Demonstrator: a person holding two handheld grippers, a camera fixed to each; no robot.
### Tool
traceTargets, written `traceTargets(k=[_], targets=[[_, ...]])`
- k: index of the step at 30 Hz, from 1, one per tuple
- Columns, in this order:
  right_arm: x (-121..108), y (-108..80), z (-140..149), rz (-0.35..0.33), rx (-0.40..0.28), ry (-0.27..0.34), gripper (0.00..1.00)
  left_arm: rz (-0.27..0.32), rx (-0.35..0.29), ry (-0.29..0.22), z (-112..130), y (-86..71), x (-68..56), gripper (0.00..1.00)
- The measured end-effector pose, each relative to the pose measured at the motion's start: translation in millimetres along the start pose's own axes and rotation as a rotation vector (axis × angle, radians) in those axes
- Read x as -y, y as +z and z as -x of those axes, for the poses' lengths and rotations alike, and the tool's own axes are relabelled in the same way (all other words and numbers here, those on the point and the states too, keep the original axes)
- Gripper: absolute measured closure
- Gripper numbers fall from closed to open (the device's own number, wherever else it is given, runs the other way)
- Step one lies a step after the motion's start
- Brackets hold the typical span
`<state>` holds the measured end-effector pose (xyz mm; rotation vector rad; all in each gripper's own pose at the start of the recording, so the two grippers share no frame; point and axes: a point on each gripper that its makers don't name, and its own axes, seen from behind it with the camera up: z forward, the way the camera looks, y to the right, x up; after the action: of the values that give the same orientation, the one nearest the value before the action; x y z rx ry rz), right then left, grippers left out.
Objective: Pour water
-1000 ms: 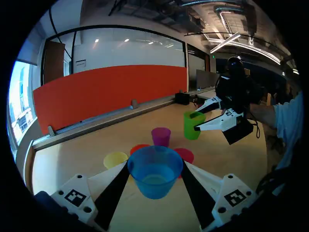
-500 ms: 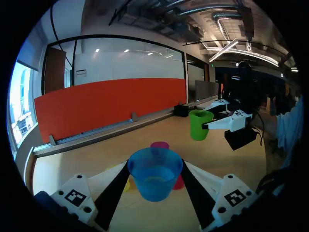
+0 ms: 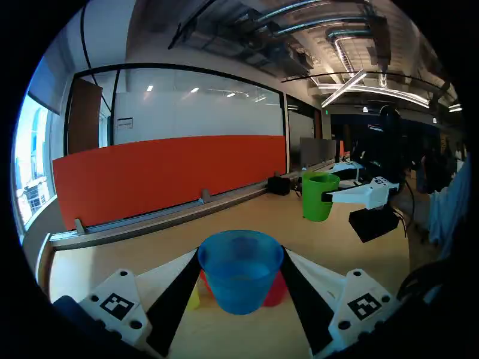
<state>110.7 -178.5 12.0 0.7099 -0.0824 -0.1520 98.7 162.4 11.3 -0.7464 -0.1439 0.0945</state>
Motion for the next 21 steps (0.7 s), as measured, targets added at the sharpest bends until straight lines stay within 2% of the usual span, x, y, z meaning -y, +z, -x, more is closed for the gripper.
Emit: traceTargets(k=[21], targets=[[23.8,6.0,-8.3,-0.047,-0.016,-0.006,0.08,-0.012,-0.077,0.037,-32.2,-2.8,1.2,0.12]])
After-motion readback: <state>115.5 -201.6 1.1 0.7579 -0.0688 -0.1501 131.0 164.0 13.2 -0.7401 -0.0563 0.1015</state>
